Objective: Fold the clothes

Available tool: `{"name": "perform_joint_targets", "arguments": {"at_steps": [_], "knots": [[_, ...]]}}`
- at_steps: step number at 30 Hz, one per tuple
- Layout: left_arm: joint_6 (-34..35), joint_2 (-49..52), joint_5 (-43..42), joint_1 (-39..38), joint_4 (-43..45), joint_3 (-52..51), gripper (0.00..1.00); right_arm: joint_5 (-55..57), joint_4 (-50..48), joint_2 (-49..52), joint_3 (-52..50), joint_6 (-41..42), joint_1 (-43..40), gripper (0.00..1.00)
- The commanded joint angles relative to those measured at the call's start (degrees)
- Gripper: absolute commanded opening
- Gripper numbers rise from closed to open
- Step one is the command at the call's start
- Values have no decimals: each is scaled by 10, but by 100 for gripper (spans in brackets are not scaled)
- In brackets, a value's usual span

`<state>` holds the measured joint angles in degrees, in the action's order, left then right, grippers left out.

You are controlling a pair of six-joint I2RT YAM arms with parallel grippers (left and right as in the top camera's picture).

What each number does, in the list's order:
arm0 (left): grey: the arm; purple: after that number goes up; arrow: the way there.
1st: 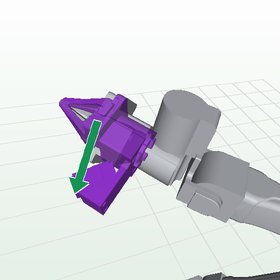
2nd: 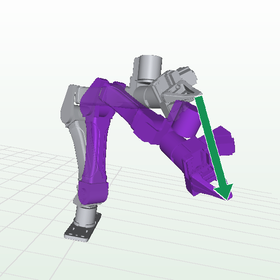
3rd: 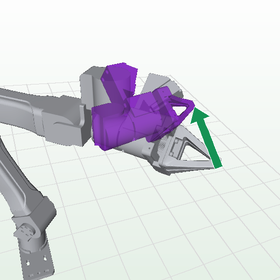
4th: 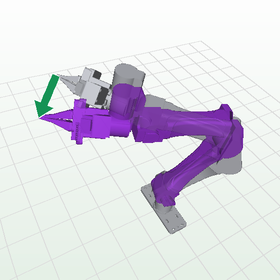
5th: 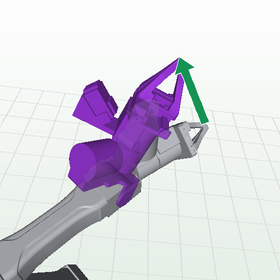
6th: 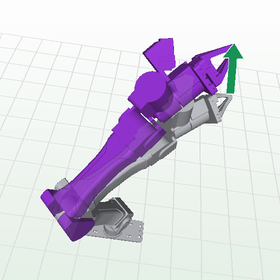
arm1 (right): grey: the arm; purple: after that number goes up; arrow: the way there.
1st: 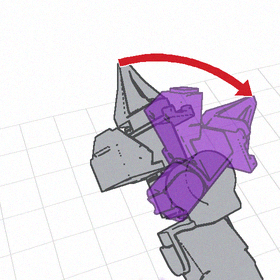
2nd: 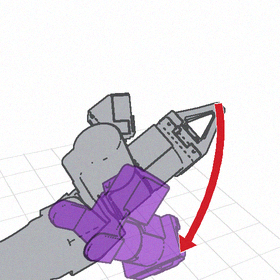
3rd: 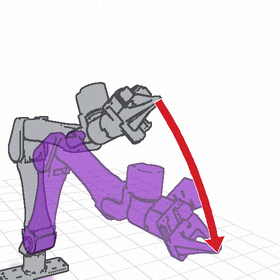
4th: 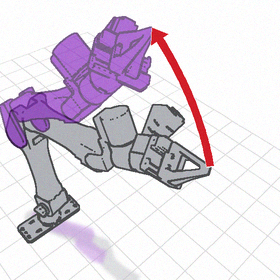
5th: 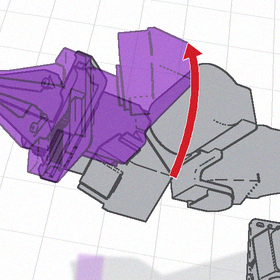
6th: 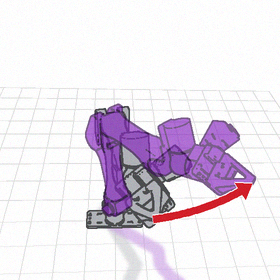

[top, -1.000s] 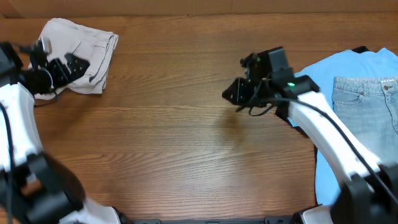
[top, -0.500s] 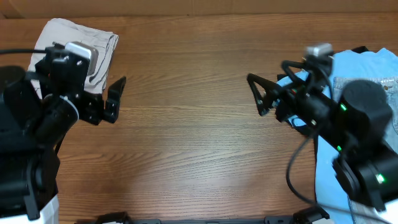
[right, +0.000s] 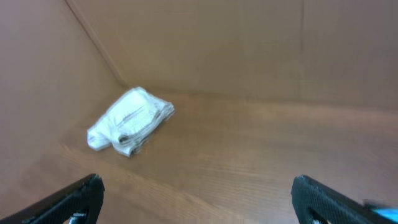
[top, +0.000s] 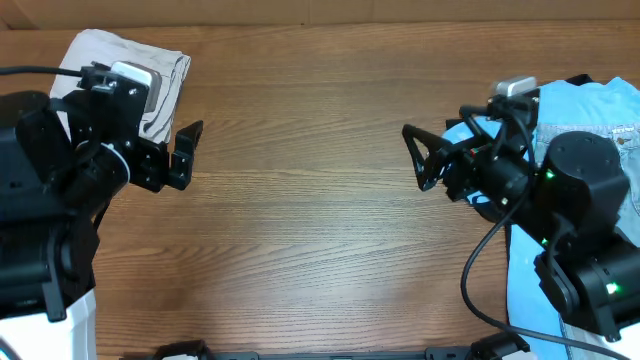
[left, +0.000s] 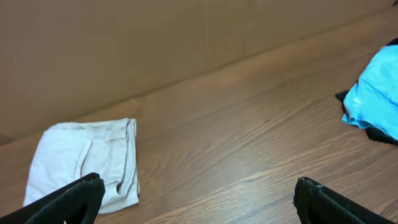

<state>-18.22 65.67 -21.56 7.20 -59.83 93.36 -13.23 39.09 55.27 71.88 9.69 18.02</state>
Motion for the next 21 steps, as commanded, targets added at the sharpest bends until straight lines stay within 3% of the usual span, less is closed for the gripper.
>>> {"name": "perform_joint_targets", "arguments": {"at_steps": [1, 7, 12, 14, 21], "knots": [[-9, 16, 6, -3, 0, 2, 100, 9, 6, 0, 2, -8, -2, 100], [-9, 49, 6, -3, 0, 2, 100, 9, 3, -43, 2, -31, -31, 100], [-9, 79, 6, -3, 0, 2, 100, 40, 3, -77, -8, -133, -37, 100], [-9, 93, 6, -3, 0, 2, 100, 42, -14, -97, -40, -175, -39, 100], [-9, 146, 6, -3, 0, 2, 100, 24, -138, -206, -269, -176, -62, 100]]}}
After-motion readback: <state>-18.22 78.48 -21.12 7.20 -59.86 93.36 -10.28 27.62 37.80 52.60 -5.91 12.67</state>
